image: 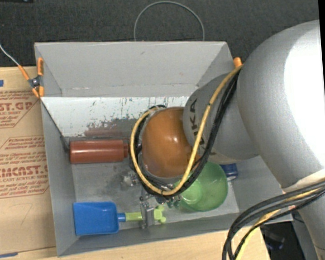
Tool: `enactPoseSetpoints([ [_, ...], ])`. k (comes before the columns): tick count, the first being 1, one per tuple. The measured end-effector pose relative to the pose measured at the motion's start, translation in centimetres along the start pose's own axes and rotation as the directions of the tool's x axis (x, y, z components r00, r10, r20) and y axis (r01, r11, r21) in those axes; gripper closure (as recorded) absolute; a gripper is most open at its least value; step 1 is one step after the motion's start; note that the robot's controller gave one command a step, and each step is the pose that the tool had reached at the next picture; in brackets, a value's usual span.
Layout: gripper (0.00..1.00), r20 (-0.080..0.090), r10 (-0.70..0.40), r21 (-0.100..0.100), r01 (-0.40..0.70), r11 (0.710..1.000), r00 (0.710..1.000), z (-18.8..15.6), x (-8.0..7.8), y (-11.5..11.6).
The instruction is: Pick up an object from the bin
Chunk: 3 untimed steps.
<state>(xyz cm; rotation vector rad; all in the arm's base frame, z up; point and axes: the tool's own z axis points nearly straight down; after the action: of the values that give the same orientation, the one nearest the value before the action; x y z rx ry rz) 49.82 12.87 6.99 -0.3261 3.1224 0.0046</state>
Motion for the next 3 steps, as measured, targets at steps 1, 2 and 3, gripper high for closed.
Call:
enactPoseSetpoints([
  [1,0.00,-0.001,0.000,0.000,0.000,1.000,1.000,0.0,0.0,0.0],
  [2,1.00,0.004,-0.162,-0.001,0.162,0.987,0.987,-0.1,1.8,-1.0],
  [3,1.00,0.004,-0.161,-0.001,0.161,0.987,0.987,-0.1,1.8,-1.0],
])
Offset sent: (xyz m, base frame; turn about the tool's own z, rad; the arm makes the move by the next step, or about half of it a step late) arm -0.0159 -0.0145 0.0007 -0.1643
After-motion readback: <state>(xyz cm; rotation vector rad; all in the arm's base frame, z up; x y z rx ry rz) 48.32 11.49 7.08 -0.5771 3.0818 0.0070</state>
